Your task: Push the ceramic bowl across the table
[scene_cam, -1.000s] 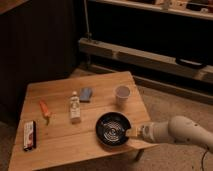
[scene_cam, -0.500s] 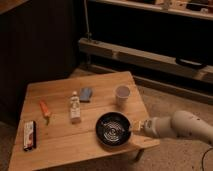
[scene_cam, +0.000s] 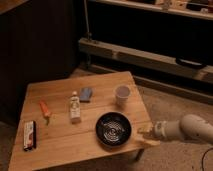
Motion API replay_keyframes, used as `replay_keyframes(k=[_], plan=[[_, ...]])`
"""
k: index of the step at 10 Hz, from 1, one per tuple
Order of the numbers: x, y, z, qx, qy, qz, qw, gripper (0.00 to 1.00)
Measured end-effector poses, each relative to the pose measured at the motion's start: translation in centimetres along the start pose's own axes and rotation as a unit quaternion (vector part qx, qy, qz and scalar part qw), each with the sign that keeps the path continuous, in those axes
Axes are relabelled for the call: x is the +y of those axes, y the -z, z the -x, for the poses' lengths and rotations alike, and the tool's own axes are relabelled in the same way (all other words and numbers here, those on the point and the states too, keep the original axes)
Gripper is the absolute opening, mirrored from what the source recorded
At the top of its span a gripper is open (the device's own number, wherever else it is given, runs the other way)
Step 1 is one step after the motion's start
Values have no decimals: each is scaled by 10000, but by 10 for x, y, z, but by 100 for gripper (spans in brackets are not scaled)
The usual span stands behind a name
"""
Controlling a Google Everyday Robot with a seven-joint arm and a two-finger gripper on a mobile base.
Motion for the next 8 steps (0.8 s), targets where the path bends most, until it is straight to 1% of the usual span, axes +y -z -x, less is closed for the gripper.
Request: replay_keyframes(k=[1,2,5,8], plan=[[1,-6,-2,35,-4,-16,10000,5],[0,-11,-4,59,-22,-21,10000,0],[5,-22,-10,131,0,8,9999,0],[8,-32,-17,238,2,170,9996,0]])
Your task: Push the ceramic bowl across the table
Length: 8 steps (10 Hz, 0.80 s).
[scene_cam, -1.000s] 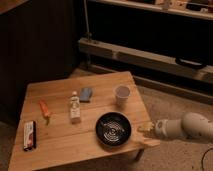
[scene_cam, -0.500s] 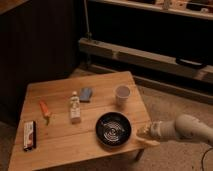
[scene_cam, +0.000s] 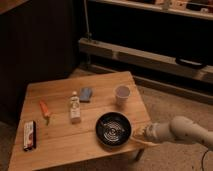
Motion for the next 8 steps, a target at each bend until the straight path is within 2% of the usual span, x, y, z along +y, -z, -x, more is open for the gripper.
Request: replay_keyframes(k=[5,8], plan=[[13,-18,-7,120,72,57,9999,0],[35,-34,-9,217,177,134,9995,0]])
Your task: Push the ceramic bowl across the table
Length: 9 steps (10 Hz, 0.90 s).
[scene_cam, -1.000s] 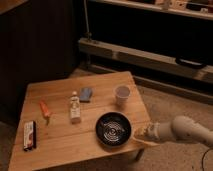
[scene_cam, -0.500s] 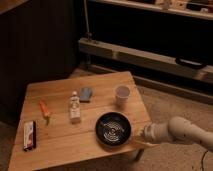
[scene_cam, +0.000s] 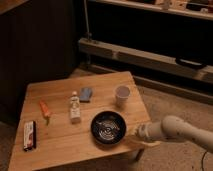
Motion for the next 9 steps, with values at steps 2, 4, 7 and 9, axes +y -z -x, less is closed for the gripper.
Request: replay_keyframes(k=[2,4,7,9], plan=[[16,-13,1,76,59,51,9999,0],[33,-30,3,198,127,91,9997,0],[62,-51,9,332,270,184,9989,0],[79,-66,12,429,337,223,9983,0]])
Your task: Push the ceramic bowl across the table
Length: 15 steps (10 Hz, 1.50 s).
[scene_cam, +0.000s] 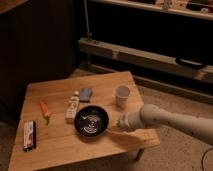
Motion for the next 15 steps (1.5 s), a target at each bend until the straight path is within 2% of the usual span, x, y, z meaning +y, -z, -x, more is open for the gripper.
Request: replay_keyframes(k=[5,8,10,12,13,15], plan=[[34,-46,-3,312,166,99,9993,0],[59,-71,-4,409,261,185,9986,0],[85,-88,-2,482,409,216,9978,0],[96,-99,1,515,476,212,9973,0],[109,-112,2,573,554,222,9966,0],[117,-123,5,603,607,215,9961,0]])
